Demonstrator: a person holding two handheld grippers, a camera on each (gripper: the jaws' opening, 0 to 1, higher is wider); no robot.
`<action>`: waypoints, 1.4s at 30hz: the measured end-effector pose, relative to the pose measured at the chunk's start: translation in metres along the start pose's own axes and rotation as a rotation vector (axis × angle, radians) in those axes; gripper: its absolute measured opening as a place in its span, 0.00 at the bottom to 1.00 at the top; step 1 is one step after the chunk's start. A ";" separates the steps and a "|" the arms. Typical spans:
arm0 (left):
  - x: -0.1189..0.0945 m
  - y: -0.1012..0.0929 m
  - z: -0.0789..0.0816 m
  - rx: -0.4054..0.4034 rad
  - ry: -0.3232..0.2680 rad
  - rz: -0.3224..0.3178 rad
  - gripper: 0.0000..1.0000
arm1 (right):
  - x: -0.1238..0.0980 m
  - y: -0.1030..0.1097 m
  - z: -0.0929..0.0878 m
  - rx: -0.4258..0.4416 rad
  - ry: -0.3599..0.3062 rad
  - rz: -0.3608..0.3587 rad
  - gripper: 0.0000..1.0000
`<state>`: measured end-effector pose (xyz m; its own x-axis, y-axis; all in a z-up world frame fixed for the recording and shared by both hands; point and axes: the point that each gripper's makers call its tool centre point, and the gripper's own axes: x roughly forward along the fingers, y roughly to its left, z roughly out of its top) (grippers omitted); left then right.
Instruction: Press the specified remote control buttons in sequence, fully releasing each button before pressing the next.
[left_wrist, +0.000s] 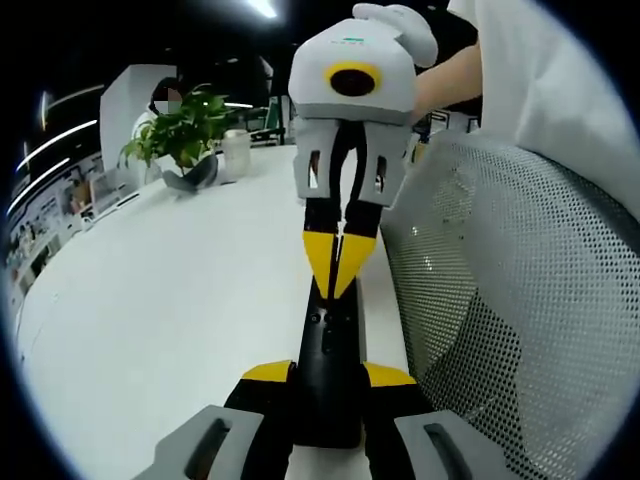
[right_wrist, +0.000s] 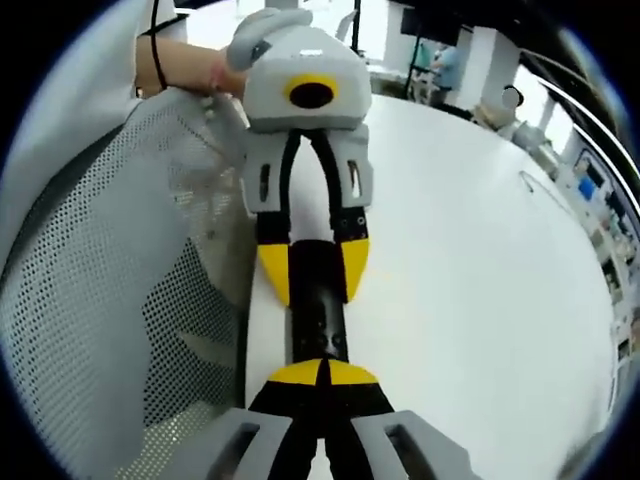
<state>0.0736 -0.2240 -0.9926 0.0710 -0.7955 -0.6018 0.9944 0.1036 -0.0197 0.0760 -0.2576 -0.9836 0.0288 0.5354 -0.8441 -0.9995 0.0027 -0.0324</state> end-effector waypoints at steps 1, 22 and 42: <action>0.000 0.000 0.000 0.000 0.000 0.000 0.25 | -0.001 -0.002 0.001 0.026 -0.008 -0.003 0.00; -0.001 0.000 0.000 -0.010 -0.015 -0.005 0.25 | 0.006 0.004 0.003 0.003 0.024 0.021 0.00; -0.001 0.000 0.000 0.008 -0.021 -0.005 0.25 | 0.000 0.003 -0.005 0.045 -0.017 0.041 0.00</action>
<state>0.0736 -0.2229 -0.9920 0.0671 -0.8083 -0.5849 0.9954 0.0947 -0.0167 0.0730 -0.2615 -0.9861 -0.0118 0.5503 -0.8349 -0.9995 0.0186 0.0264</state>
